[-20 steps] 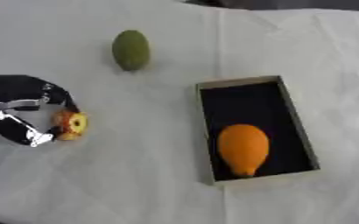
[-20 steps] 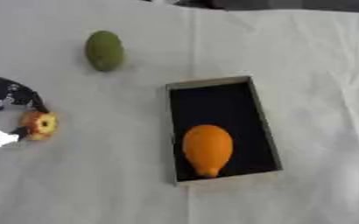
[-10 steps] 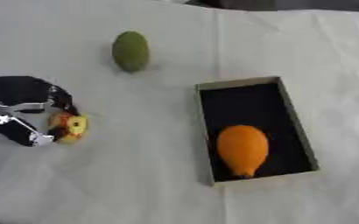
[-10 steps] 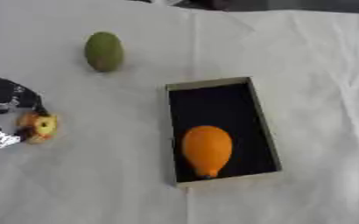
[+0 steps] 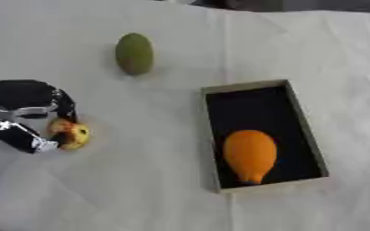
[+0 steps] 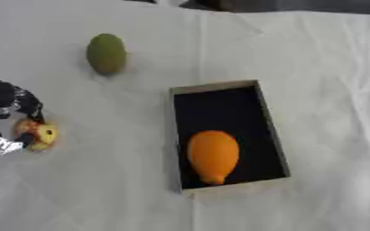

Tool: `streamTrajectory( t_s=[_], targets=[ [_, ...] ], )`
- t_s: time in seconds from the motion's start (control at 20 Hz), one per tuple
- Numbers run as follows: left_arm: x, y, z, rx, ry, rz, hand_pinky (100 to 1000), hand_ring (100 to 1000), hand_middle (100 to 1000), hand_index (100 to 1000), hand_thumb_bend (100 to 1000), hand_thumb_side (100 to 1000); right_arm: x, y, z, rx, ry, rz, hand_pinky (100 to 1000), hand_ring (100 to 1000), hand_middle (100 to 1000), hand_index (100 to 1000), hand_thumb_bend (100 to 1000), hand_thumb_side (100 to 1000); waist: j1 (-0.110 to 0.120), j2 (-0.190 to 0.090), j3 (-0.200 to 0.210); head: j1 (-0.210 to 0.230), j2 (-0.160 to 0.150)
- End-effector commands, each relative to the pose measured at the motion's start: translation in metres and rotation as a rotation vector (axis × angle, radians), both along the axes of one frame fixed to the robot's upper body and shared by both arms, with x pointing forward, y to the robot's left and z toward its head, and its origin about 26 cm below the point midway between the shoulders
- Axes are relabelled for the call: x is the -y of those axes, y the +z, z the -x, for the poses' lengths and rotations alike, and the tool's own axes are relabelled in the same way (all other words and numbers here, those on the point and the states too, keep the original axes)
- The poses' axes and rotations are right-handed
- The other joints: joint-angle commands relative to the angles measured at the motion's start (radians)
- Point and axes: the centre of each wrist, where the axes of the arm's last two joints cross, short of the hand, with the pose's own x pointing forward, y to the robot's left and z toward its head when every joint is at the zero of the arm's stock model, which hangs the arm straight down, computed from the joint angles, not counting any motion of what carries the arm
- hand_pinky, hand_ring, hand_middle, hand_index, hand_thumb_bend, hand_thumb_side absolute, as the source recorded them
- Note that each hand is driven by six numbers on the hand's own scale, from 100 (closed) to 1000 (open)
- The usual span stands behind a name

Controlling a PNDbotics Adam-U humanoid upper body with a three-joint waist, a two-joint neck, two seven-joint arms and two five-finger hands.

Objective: Pick up objects on the table and place them in the box.

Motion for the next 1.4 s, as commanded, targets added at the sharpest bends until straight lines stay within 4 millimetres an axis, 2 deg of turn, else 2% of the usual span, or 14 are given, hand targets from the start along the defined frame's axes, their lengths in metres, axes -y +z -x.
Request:
streamTrajectory(
  t_s=[0.05,0.35,0.6,0.75,0.85,1.0,1.4],
  targets=[
    [-0.002,0.025,0.007,0.097,-0.013,0.046,498,548,460,624,100,242,0.002,0.008,0.005,0.020,-0.004,0.005,902,934,600,780,100,470,0.005,-0.025,0.001,-0.004,-0.006],
    [0.004,0.039,0.011,0.205,-0.060,0.099,484,540,473,630,150,225,0.003,0.007,0.005,0.013,-0.008,0.003,903,934,599,779,100,470,0.007,-0.026,0.001,-0.008,-0.005],
    [0.023,0.054,0.009,0.274,-0.149,0.134,464,526,460,612,169,201,0.003,0.007,0.005,0.016,-0.011,-0.002,902,933,600,779,100,470,0.009,-0.030,0.001,-0.019,-0.003],
    [0.047,0.067,0.005,0.313,-0.243,0.174,461,523,456,607,170,177,0.003,0.006,0.005,0.016,-0.012,-0.005,902,933,600,779,100,470,0.011,-0.035,0.003,-0.034,0.003],
    [0.071,0.078,0.001,0.334,-0.327,0.209,456,519,451,600,159,160,0.003,0.006,0.005,0.014,-0.012,-0.005,902,933,600,779,100,470,0.012,-0.038,0.006,-0.044,0.006],
    [0.103,0.087,-0.008,0.329,-0.424,0.261,446,509,439,585,103,144,0.002,0.007,0.005,0.011,-0.011,-0.006,903,933,600,779,100,470,0.013,-0.043,0.008,-0.050,0.008],
    [0.177,0.085,-0.019,0.247,-0.622,0.341,430,497,420,566,100,153,0.000,0.008,0.004,0.012,-0.005,-0.018,903,934,600,779,100,470,0.014,-0.045,0.004,-0.079,0.014]
  ],
)
